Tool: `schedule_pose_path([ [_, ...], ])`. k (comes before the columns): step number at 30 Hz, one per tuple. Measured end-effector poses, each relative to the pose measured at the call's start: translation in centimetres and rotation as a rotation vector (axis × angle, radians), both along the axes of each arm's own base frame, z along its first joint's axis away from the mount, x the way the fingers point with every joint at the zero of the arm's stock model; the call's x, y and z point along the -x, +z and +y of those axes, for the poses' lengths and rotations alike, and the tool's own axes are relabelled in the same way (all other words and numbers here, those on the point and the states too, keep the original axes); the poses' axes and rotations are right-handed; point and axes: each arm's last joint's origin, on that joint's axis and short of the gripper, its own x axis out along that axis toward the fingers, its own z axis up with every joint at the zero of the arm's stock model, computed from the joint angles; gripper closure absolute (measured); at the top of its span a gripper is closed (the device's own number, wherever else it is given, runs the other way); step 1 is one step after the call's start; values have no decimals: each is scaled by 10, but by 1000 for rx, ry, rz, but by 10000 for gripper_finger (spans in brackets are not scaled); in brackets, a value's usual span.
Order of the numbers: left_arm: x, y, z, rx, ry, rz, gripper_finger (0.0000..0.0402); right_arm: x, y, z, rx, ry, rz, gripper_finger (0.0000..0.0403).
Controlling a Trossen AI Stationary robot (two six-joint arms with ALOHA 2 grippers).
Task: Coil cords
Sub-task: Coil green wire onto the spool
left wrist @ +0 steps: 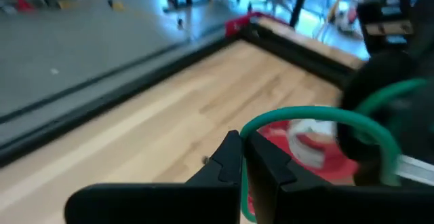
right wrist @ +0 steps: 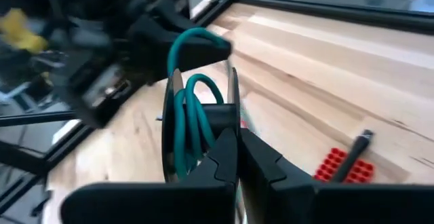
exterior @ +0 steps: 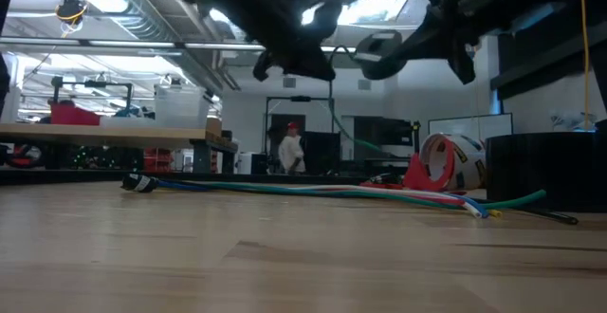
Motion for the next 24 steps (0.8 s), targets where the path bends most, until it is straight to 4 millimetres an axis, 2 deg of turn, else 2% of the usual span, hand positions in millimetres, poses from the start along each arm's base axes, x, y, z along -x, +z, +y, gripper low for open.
schedule_pose_path([
  [9, -6, 21, -4, 145, -76, 85, 402, 2, -3, -2, 32, -78, 42, 398],
  [17, 0, 15, 6, 221, -26, 131, 401, 3, -4, -2, 35, -77, 57, 398],
  [21, -2, 13, -11, 212, -96, 163, 401, 3, -4, -3, 54, -108, 60, 398],
  [24, -7, 19, -26, 166, -168, 112, 401, 4, -4, -4, 72, -146, 60, 398],
])
